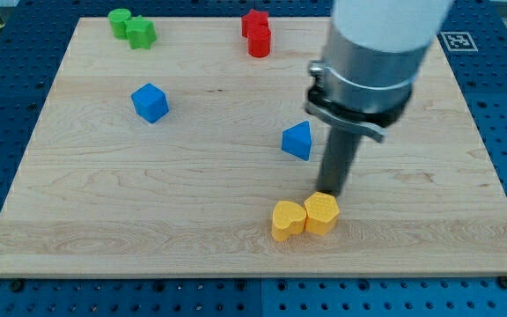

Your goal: Slide the blue triangle to the center right of the board

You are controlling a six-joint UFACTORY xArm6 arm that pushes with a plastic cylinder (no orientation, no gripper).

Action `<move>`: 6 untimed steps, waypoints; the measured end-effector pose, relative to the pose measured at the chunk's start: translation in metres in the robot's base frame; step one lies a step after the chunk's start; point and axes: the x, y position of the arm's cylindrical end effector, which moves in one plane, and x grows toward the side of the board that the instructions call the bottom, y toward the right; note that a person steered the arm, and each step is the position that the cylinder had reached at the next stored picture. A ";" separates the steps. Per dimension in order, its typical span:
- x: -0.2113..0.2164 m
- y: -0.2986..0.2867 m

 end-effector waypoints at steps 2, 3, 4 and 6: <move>-0.040 -0.076; -0.045 -0.053; -0.052 -0.024; -0.103 0.014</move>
